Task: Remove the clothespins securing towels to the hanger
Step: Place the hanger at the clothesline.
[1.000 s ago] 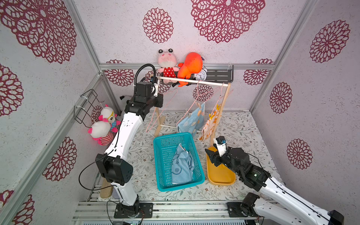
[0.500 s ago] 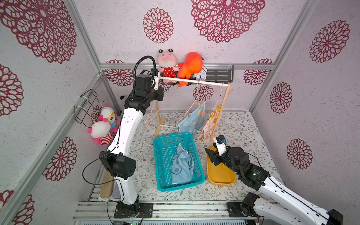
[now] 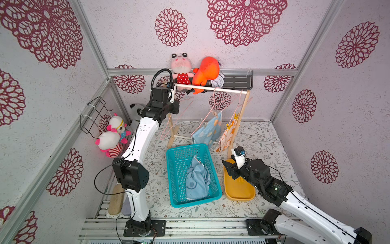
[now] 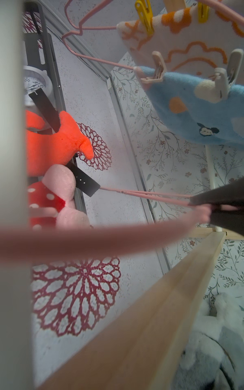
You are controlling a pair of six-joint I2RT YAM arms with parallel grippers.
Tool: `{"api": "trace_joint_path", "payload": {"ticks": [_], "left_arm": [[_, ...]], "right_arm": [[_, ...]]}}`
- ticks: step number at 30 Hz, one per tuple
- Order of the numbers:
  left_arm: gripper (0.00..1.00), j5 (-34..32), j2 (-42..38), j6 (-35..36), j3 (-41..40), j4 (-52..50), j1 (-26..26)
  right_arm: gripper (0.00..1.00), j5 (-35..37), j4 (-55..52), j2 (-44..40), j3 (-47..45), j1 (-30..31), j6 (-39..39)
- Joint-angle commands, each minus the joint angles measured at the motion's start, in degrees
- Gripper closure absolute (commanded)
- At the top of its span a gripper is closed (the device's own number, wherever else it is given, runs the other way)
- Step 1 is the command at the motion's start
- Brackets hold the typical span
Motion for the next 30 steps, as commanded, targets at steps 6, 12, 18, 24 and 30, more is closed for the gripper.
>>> {"api": "trace_joint_path", "payload": {"ticks": [6, 12, 18, 24, 30], "left_arm": [[0.82, -1.5, -4.1, -0.2, -2.7, 1.6, 0.2], [0.55, -1.6, -5.1, -0.1, -3.4, 2.0, 0.2], [0.47, -1.9, -7.7, 0.1, -5.8, 3.1, 0.1], [0.5, 0.4, -12.4, 0.3, -7.4, 4.0, -1.8], [0.5, 1.7, -17.4, 2.1, -9.3, 3.7, -5.0]], "right_arm": [[0.41, -0.4, 1.5, -1.8, -0.7, -0.4, 1.6], [0.41, 0.7, 0.3, -2.9, -0.5, -0.4, 1.5], [0.41, 1.5, -0.1, -3.5, -0.3, -0.5, 1.2], [0.41, 2.2, -0.9, -3.5, 0.5, -1.4, 0.4], [0.41, 1.2, -1.2, -4.0, 0.8, -3.7, 0.0]]}}
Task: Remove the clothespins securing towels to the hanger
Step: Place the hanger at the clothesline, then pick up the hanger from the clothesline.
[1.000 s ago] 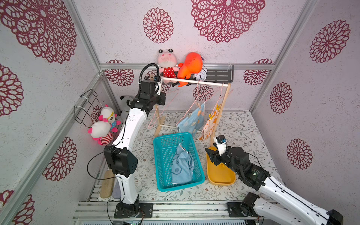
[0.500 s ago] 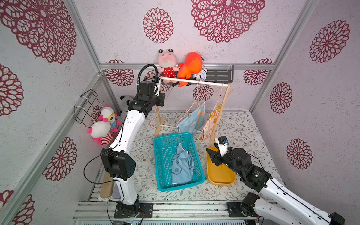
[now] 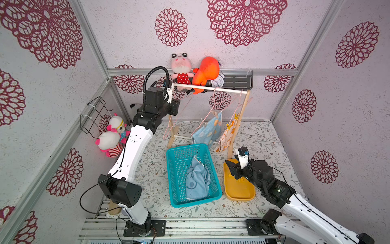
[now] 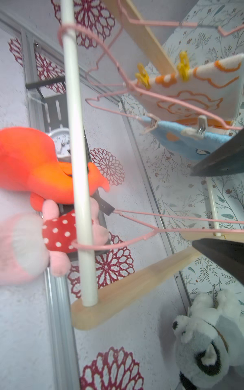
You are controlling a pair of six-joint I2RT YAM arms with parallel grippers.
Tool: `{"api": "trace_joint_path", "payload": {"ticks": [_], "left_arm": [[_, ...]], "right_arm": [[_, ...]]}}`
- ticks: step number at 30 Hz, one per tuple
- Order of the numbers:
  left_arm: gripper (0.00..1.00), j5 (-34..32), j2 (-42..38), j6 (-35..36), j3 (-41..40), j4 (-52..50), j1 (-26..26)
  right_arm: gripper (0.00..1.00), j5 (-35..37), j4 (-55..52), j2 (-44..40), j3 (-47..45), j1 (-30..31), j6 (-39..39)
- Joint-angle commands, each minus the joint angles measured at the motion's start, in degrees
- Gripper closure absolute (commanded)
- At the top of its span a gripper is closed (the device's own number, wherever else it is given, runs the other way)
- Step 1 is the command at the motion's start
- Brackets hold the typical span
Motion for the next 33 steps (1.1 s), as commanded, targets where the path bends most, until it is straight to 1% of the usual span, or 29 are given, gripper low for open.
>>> {"api": "trace_joint_path", "payload": {"ticks": [1, 5, 10, 11, 15, 20, 24, 27, 33], "left_arm": [[0.5, 2.7, -3.5, 1.3, -1.5, 2.3, -1.8], [0.5, 7.6, -4.3, 0.7, -3.0, 4.1, -4.4], [0.49, 9.3, -1.7, 2.5, -3.6, 5.7, -8.5], [0.49, 10.6, -1.0, 2.4, -4.0, 6.6, -8.8], [0.47, 14.1, 1.8, 0.7, -5.2, 10.4, -9.7], [0.47, 15.2, 5.7, -2.0, -4.9, 14.7, -10.3], [0.47, 15.6, 9.0, -4.3, -2.5, 17.2, -10.3], [0.46, 17.3, 10.8, -6.2, -1.7, 20.4, -10.4], [0.46, 18.4, 15.5, -7.8, 2.6, 22.1, -10.3]], "right_arm": [[0.41, 0.2, 0.3, -1.3, 1.6, -1.7, 0.0], [0.41, -0.8, 0.4, -1.4, 1.4, -3.5, 0.4], [0.41, -1.3, 0.7, -1.6, 1.2, -4.4, 0.6], [0.41, -1.3, 0.7, -1.8, 1.2, -4.5, 0.6], [0.41, -1.1, 0.3, -3.0, 0.4, -4.7, 1.0], [0.42, -0.8, -0.2, -4.3, -0.5, -4.9, 1.5], [0.44, -0.6, -0.3, -4.9, -1.0, -5.1, 1.6], [0.48, -0.7, -0.2, -5.1, -1.6, -5.2, 1.8], [0.49, -0.8, 0.0, -5.9, -2.5, -5.4, 2.1]]}}
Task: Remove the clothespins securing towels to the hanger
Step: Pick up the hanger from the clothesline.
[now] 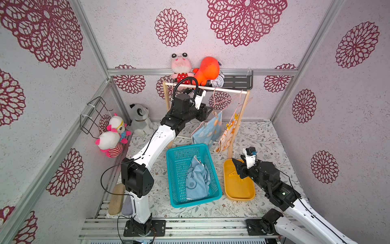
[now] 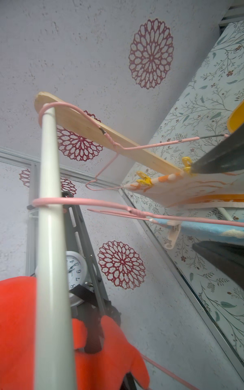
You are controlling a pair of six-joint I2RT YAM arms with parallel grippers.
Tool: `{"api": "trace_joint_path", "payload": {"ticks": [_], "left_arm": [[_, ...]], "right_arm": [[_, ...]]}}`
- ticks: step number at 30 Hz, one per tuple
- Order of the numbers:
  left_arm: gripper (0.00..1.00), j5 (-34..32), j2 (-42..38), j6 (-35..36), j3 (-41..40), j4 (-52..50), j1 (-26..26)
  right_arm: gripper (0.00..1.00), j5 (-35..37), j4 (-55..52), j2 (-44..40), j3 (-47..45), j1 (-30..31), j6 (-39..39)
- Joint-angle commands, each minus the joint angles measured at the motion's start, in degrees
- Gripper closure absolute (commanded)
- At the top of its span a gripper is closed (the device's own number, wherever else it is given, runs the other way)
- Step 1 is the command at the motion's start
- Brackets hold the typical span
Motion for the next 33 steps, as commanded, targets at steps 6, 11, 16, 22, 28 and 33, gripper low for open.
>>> {"api": "trace_joint_path", "payload": {"ticks": [6, 11, 16, 22, 28, 33], "left_arm": [[0.46, 1.6, 6.8, -3.7, 6.3, 4.6, -0.2], [0.47, 2.0, 9.7, -4.3, 9.5, 4.3, -0.2], [0.48, 3.1, 11.2, -6.0, 10.9, 5.9, -0.2], [0.54, 3.5, 12.3, -7.8, 11.2, 7.7, -0.3], [0.61, 3.9, 13.2, -8.3, 11.2, 7.8, -0.2], [0.7, 4.9, 13.5, -9.0, 11.8, 8.8, -0.2]], "right_arm": [[0.51, -0.2, 0.9, -1.7, 0.0, -0.7, 1.3], [0.53, 0.0, 0.5, -2.5, -0.1, -0.7, 1.3], [0.55, 0.1, 0.6, -2.8, -0.4, -0.8, 1.2], [0.57, -0.1, 0.6, -2.9, -0.5, -0.9, 1.3], [0.59, 0.0, 0.7, -3.2, -0.5, -1.0, 1.2], [0.6, -0.1, 0.7, -3.2, -0.2, -1.0, 1.1]]}}
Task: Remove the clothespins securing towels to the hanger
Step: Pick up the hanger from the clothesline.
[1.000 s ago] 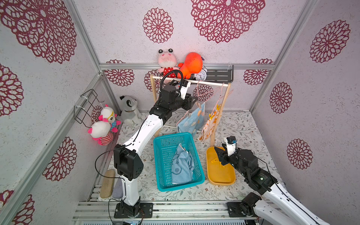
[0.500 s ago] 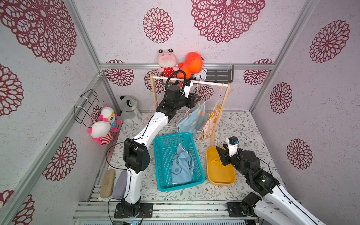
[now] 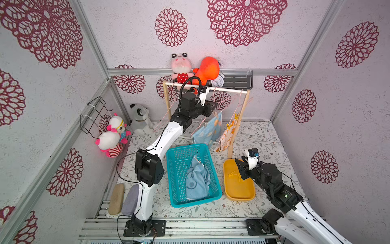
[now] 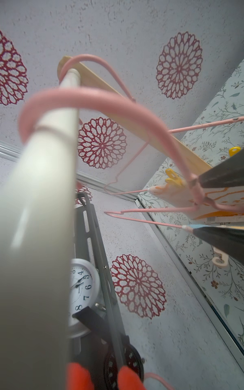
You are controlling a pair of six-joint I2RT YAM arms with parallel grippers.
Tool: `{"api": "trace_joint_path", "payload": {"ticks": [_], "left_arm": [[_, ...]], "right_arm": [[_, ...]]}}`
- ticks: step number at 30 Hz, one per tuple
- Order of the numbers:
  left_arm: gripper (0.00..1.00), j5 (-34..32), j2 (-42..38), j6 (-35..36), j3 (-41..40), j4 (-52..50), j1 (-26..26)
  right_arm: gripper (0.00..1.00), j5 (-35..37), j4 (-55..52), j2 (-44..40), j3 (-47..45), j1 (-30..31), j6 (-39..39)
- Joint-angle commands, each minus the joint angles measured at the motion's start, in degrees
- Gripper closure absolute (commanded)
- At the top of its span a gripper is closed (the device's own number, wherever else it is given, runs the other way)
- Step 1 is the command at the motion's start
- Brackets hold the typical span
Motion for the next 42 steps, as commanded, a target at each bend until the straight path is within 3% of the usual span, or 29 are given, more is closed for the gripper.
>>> {"api": "trace_joint_path", "payload": {"ticks": [1, 13, 25, 42], "left_arm": [[0.72, 1.3, 0.6, -1.2, 1.9, 1.7, -0.2], [0.79, 3.4, 1.0, -2.4, 1.2, 4.4, -0.3], [0.97, 2.0, -0.3, -0.7, 0.4, 2.8, -0.6], [1.0, -16.8, -11.8, 10.3, -2.8, -8.4, -1.3]], "right_arm": [[0.6, -0.1, 1.1, -0.7, 0.6, -0.3, 0.9], [0.61, 0.2, 1.1, -1.6, -0.2, -0.3, 1.3], [0.62, 0.3, 1.0, -1.9, -0.3, -0.3, 1.3], [0.63, -1.1, 2.1, 0.8, 1.4, -0.4, 0.8]]}}
